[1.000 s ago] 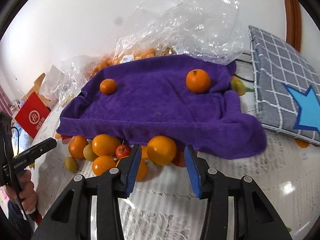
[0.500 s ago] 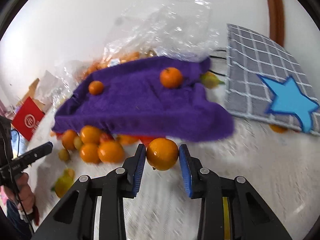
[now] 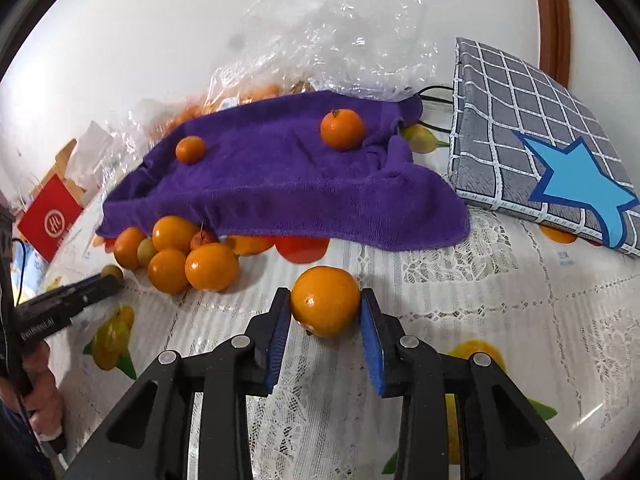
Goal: Organize fruits
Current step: 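Grasp a small yellow-green fruit with the left tool while the right tool grasps an orange, then carry the yellow-green fruit over the towel with the left tool while the right tool carries its orange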
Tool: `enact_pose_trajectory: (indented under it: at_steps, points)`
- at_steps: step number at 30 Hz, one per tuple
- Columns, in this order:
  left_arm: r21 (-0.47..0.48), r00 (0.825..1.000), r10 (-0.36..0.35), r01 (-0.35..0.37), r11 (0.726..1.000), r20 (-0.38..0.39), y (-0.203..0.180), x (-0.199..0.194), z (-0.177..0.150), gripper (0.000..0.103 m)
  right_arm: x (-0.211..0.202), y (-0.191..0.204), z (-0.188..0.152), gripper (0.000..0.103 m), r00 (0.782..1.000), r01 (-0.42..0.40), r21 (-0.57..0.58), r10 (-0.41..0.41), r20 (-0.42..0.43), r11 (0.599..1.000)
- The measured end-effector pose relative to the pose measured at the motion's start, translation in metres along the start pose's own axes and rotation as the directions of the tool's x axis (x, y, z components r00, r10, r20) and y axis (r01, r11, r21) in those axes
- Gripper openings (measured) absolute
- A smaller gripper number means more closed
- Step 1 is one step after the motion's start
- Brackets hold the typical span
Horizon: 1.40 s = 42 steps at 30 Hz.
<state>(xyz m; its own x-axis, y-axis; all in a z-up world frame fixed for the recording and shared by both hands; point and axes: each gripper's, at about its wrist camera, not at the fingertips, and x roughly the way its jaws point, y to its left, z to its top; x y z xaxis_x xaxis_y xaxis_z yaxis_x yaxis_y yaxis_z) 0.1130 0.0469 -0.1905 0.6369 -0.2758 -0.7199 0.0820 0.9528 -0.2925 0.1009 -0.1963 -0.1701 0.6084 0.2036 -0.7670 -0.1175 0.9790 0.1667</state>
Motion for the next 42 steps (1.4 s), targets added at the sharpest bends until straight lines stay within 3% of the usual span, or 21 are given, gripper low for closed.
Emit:
enact_pose_trajectory:
  at_steps: [7,12,22,26,31,35,39,42]
  points:
    - [-0.029,0.998,-0.036,0.037,0.999,0.042,0.006,-0.007,-0.002,0.024,-0.011,0.009,-0.005,0.034,0.999,-0.005,-0.065,0.007,0.033,0.998]
    - [-0.033,0.986,-0.080,0.086,0.996,0.144,0.007,-0.026,-0.006,0.024,-0.020,0.002,-0.005,0.034,0.995,-0.057,-0.032,0.059,0.079,0.998]
    - [-0.034,0.976,0.010,-0.003,0.999,0.220,0.006,-0.039,0.012,0.023,-0.037,0.001,0.008,0.034,0.987,-0.073,-0.002,0.072,0.140,0.997]
    - [0.057,0.933,0.065,-0.091,0.994,0.354,-0.004,-0.060,0.042,0.024,-0.051,0.014,0.031,0.034,0.977,-0.074,-0.037,0.080,0.196,0.997]
    - [0.063,0.907,0.002,-0.032,0.998,0.422,-0.003,-0.066,0.087,0.024,-0.052,0.025,0.071,0.034,0.964,-0.062,-0.070,0.078,0.254,0.996]
    - [0.071,0.885,0.008,-0.046,0.996,0.465,-0.004,-0.050,0.118,0.024,-0.040,0.028,0.102,0.034,0.962,-0.046,-0.072,0.063,0.267,0.996]
    - [0.031,0.889,0.032,-0.051,0.998,0.457,0.012,-0.024,0.125,0.024,-0.031,0.028,0.124,0.034,0.948,-0.109,-0.041,0.117,0.295,0.993]
    - [0.016,0.905,0.063,-0.077,0.997,0.421,0.022,-0.005,0.118,0.024,-0.010,0.031,0.124,0.034,0.959,-0.042,-0.044,0.053,0.279,0.998]
